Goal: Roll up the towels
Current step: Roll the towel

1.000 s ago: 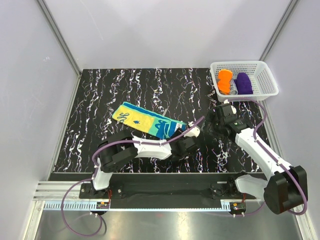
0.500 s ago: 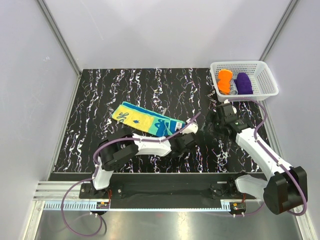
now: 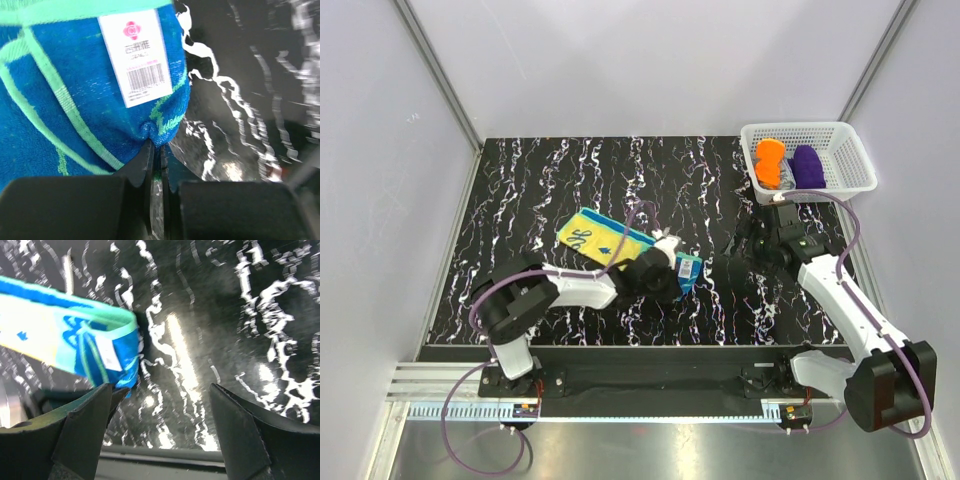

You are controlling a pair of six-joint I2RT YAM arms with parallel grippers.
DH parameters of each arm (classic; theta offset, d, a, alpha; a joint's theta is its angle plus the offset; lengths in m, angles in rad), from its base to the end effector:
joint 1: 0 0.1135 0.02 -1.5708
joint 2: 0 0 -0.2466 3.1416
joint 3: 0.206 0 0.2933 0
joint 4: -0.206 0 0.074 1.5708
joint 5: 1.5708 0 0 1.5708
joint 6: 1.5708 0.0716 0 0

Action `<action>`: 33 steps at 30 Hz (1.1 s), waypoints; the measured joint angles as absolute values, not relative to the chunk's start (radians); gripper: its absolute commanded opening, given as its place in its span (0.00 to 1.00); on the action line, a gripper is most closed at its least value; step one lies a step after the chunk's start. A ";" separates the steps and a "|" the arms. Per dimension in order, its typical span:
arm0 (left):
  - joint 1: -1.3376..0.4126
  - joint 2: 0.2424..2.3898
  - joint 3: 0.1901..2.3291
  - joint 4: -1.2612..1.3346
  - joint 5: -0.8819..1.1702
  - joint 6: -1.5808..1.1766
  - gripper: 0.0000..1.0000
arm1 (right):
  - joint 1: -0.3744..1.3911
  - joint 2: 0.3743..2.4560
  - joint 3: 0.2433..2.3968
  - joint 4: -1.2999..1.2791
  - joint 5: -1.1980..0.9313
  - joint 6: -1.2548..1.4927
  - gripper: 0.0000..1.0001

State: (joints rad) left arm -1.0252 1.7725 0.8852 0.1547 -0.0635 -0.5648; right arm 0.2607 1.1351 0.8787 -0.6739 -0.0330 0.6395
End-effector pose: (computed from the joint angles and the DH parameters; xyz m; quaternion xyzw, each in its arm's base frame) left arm 0.2142 -0.3442 0.0731 0.1957 0.8919 -0.2700 0.3055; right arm 0.2852 0.0785 0.2056 0.1736 0.9330 0.1510 0.2766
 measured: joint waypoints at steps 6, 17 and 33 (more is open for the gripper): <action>-0.867 1.756 0.688 0.480 0.237 -0.770 0.00 | 0.261 1.115 0.879 -0.656 -0.106 0.643 0.84; -0.699 1.854 0.558 0.965 0.509 -1.148 0.00 | 0.260 1.100 0.699 -0.399 -0.357 0.728 0.78; -0.630 1.922 0.534 0.995 0.543 -1.325 0.00 | 0.335 1.374 0.564 0.042 -0.476 0.844 0.70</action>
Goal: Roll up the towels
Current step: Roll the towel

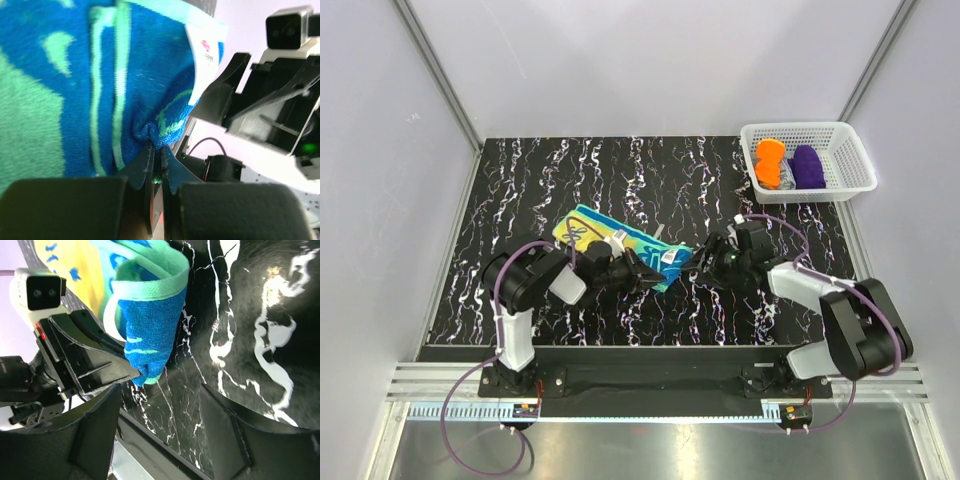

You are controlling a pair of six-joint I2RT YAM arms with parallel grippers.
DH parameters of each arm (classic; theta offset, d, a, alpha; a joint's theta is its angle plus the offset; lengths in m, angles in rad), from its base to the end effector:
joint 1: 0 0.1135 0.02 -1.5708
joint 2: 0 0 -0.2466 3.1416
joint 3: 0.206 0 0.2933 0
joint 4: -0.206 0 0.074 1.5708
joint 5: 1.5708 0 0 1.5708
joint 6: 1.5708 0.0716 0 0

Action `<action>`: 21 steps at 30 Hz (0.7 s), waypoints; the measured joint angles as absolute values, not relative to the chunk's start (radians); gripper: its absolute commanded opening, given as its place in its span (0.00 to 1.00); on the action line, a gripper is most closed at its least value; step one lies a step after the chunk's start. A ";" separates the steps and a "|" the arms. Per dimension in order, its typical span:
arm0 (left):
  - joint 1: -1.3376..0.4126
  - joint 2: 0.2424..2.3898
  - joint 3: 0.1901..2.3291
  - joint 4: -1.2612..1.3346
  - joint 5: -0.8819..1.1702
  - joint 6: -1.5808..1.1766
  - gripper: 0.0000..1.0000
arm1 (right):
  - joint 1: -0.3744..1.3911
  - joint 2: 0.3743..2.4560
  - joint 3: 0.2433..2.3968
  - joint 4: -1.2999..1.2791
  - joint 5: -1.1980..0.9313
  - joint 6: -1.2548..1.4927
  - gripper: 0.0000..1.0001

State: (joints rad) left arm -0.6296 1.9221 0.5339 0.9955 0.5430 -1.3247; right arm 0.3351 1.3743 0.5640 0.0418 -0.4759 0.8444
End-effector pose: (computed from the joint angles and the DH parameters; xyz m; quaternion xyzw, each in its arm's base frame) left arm 0.2538 -0.2307 0.0218 -0.1327 0.8039 -0.5684 0.1146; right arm 0.2840 0.1336 0.0930 0.1363 0.8890 0.3914 0.1947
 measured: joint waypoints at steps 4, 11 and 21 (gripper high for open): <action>-0.609 1.960 0.525 1.017 0.550 -1.374 0.00 | 0.367 1.459 0.565 0.117 -0.472 0.861 0.68; -0.589 2.073 0.484 1.259 0.581 -1.511 0.00 | 0.404 1.594 0.593 0.212 -0.464 0.882 0.63; -0.575 2.115 0.475 1.382 0.601 -1.610 0.00 | 0.427 1.711 0.665 0.319 -0.454 0.895 0.58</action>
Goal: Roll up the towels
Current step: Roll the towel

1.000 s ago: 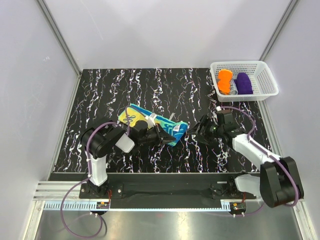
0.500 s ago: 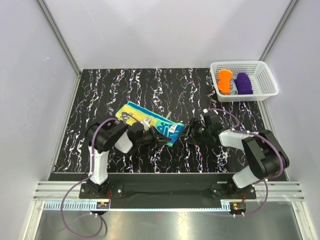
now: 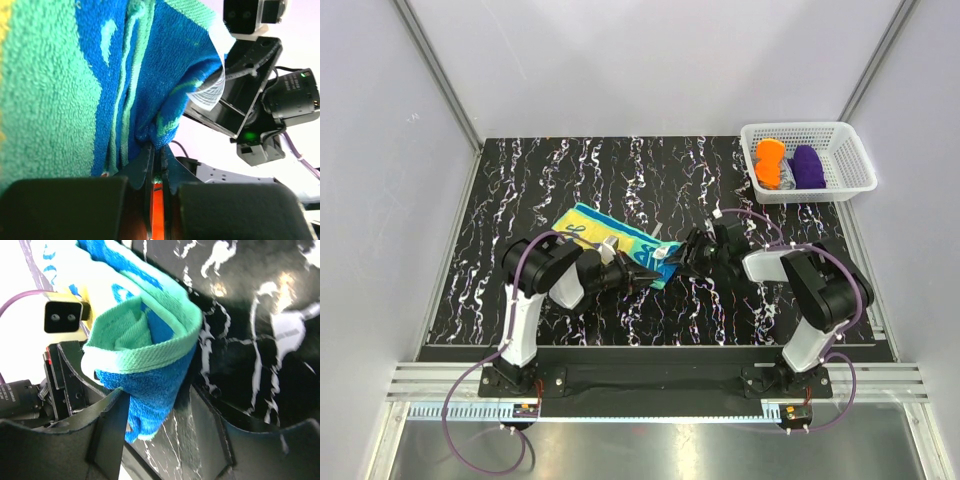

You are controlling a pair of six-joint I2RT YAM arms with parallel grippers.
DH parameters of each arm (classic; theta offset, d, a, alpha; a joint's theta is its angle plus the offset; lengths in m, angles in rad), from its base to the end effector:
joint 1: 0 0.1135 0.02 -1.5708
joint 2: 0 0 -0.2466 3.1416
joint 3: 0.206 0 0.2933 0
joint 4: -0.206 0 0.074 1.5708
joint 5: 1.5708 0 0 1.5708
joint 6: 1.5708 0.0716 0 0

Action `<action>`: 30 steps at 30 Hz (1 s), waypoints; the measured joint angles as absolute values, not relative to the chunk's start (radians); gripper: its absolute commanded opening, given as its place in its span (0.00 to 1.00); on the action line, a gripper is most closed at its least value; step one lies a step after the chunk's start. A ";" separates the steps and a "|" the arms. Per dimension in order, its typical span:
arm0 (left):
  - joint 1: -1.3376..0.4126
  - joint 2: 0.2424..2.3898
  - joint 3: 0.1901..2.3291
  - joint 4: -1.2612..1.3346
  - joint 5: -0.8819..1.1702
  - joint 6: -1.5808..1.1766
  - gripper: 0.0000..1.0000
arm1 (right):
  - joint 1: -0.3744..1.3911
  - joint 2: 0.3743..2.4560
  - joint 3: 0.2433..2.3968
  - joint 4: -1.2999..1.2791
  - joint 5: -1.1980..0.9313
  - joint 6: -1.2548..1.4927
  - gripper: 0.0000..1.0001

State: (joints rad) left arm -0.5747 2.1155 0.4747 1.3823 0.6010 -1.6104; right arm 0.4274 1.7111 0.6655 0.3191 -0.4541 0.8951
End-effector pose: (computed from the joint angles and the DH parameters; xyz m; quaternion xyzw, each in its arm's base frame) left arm 0.2434 -0.2059 -0.0002 -0.2177 0.7470 -0.6253 0.0600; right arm 0.3089 0.1752 0.0475 0.1162 0.8860 0.4072 0.1890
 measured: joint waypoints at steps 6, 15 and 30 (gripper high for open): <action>-0.568 2.130 0.474 1.418 0.614 -1.649 0.03 | 0.442 1.751 0.682 0.364 -0.453 0.904 0.41; -0.567 2.107 0.466 1.409 0.614 -1.605 0.52 | 0.459 1.757 0.682 0.338 -0.427 0.904 0.21; -0.723 1.517 0.605 0.376 0.218 -0.978 0.61 | 0.471 1.485 0.800 -0.239 -0.242 0.741 0.19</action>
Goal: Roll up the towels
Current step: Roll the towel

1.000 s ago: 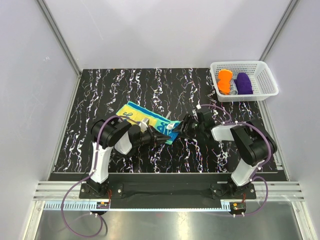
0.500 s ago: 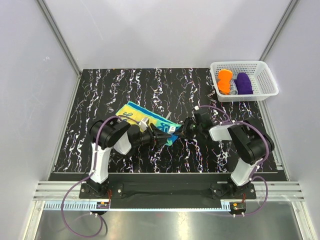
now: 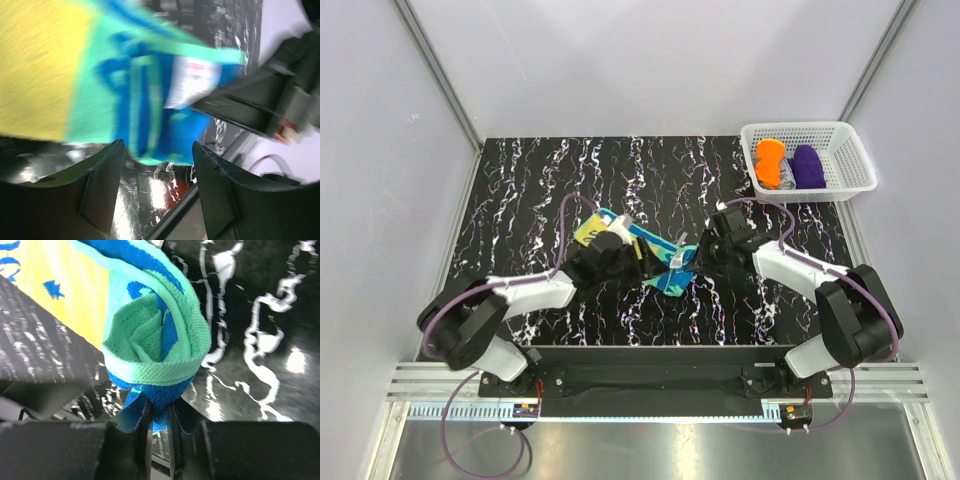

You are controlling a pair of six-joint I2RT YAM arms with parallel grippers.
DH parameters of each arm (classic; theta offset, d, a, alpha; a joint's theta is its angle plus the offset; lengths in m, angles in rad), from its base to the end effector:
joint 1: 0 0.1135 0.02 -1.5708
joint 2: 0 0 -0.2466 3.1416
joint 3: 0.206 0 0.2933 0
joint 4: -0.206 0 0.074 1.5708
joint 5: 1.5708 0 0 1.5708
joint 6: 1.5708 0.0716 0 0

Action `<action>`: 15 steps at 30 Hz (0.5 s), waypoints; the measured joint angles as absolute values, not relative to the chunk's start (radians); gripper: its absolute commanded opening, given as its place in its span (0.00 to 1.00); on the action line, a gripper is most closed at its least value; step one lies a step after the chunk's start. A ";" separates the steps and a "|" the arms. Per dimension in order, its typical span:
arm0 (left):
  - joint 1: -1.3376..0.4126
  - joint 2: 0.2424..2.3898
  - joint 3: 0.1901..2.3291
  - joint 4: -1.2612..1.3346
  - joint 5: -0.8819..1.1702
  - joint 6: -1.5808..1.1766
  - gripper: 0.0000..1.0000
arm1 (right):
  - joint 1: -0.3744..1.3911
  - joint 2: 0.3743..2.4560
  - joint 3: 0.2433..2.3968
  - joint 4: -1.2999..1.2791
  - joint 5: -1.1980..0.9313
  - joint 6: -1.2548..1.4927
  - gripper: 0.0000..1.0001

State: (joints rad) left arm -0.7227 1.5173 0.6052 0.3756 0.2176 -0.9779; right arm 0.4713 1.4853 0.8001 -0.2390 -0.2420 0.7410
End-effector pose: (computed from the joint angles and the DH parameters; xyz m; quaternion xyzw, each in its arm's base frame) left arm 0.2550 -0.2455 0.0959 -0.0567 0.8639 -0.4316 0.2533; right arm 0.3002 0.1722 0.1094 0.0886 0.9379 0.2737 0.1940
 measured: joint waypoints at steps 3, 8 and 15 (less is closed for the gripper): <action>-0.842 1.431 0.680 0.265 0.077 -0.836 0.61 | 0.472 1.490 0.833 -0.318 -0.221 0.714 0.19; -1.004 1.436 0.731 0.164 -0.111 -0.648 0.61 | 0.472 1.535 0.846 -0.385 -0.217 0.693 0.18; -1.153 1.615 0.824 0.072 -0.263 -0.542 0.61 | 0.472 1.559 0.846 -0.418 -0.217 0.685 0.18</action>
State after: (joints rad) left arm -1.1534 1.6150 0.8238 0.0715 -0.2634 -0.5415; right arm 0.4725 1.5593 0.8459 -0.4179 -0.2169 0.6846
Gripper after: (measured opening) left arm 0.613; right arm 0.183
